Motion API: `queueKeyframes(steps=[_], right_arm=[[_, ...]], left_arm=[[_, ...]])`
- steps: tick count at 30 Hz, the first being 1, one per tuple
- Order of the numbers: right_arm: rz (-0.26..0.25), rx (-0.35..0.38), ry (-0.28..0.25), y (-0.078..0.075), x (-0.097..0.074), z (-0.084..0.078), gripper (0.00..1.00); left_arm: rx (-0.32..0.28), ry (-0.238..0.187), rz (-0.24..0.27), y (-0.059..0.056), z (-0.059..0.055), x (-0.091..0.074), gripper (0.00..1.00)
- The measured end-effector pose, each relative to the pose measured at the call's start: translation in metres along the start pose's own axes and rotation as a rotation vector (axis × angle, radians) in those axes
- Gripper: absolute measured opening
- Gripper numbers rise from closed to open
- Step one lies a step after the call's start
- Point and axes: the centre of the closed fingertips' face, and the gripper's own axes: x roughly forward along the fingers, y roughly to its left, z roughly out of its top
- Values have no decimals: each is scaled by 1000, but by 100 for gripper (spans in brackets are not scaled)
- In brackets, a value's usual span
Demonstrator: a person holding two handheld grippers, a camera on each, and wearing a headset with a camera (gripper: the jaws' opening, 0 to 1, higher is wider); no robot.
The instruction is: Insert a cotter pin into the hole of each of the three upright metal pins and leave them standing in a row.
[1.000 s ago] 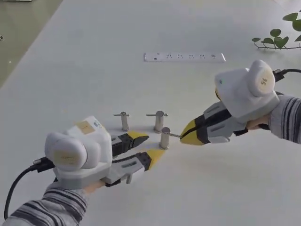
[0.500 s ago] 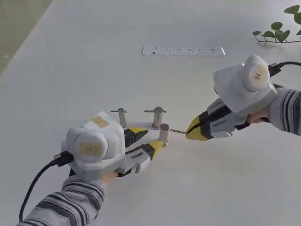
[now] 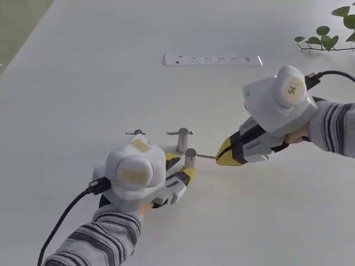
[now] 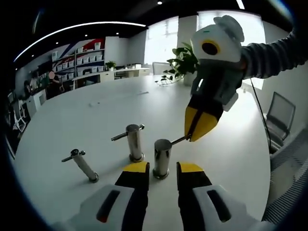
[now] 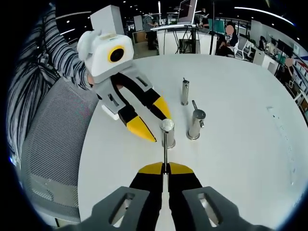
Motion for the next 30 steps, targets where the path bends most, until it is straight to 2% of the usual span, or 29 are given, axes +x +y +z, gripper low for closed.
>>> queueKeyframes(steps=[10, 17, 21, 24, 30], right_arm=[[12, -10, 1, -2, 4, 2, 0], [10, -18, 3, -4, 5, 4, 0], [6, -32, 10, -5, 5, 4, 0], [-8, -76, 10, -6, 5, 5, 0], [-2, -100, -10, -7, 5, 5, 0]], left_arm=[[-17, 16, 6, 2, -1, 12, 13], [-25, 24, 21, 4, -3, 14, 10], [-16, 26, 23, 5, -4, 15, 10], [-10, 26, 15, 5, -4, 16, 10], [37, 27, -13, 4, -4, 16, 10]])
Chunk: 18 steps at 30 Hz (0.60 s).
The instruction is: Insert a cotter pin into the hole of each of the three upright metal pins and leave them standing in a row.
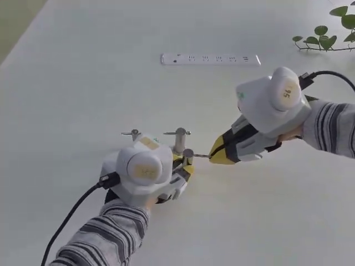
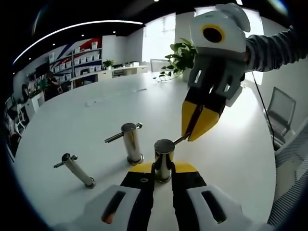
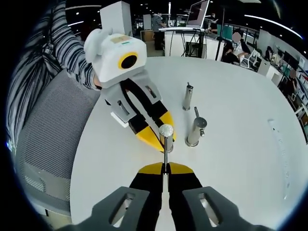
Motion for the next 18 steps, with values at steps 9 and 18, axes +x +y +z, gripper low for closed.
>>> queueKeyframes(steps=[9, 18], right_arm=[[18, -39, -30, 2, -1, 2, 0], [24, -24, -43, 1, -1, 2, 0]], left_arm=[[39, 2, -31, -2, 0, 0, 9], [60, 8, -41, -4, -1, 1, 9]])
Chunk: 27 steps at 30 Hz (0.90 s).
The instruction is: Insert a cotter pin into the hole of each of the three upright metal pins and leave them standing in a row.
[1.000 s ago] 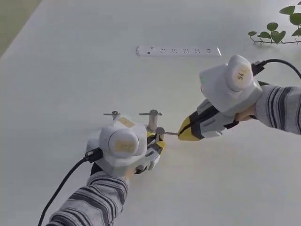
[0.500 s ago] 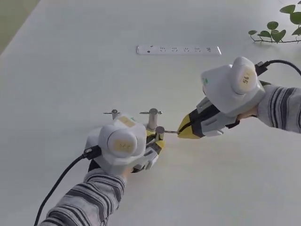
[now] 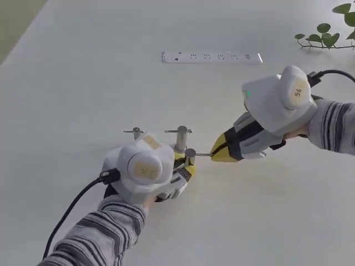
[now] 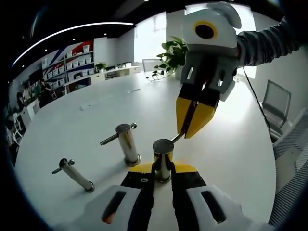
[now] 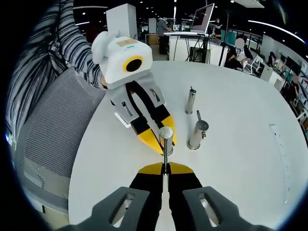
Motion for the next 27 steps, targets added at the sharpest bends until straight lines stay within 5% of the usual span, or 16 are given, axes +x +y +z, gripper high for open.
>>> queueKeyframes(steps=[8, 19, 21, 23, 27], right_arm=[[46, 58, -47, 4, 1, 5, 0], [48, 56, -43, 6, -2, 5, 0], [58, 87, -94, 8, 0, 14, 0], [59, 47, -68, 10, 6, 16, 0], [50, 8, -37, 10, 11, 21, 0]], left_arm=[[8, 3, -8, -2, 0, 1, 9], [11, 6, -8, -2, -1, 1, 9], [18, 5, -31, -6, 0, 2, 9], [52, 16, -21, -10, -1, 3, 9], [16, 8, -15, -8, -1, 2, 9]])
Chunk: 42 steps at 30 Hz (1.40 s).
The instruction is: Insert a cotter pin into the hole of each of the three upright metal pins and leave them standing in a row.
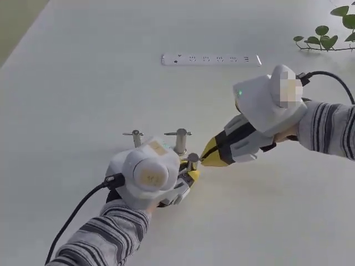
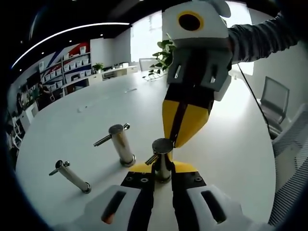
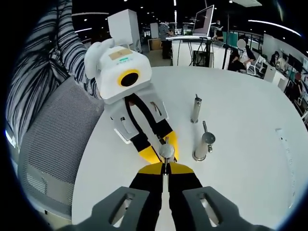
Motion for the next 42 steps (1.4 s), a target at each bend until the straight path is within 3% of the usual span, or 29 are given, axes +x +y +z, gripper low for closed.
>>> queueKeyframes(steps=[4, 12, 17, 19, 21, 24, 32, 42], right_arm=[[-5, 13, 6, -1, 0, -1, 0], [-36, 47, 12, -2, 4, -1, 0], [-70, 38, 33, -7, 9, -8, 0], [-81, 51, 65, -10, 8, -15, 6], [-92, 51, 51, -10, 6, -14, 11], [-98, 85, 13, -11, -2, -11, 9], [-118, 132, 9, -4, -8, -10, 3], [-134, 84, 25, -8, -5, -8, 0]], left_arm=[[5, 3, 0, 0, 0, 0, 9], [-70, -6, 50, 1, -4, 0, 10], [-85, 1, 66, 1, -7, 2, 10], [-93, -1, 64, 2, -7, 2, 10], [-105, -4, 64, 1, -8, 1, 10], [-108, -5, 68, 1, -9, 1, 10], [-125, -4, 83, 2, -10, 2, 10], [-173, 1, 114, 1, -11, 3, 10]])
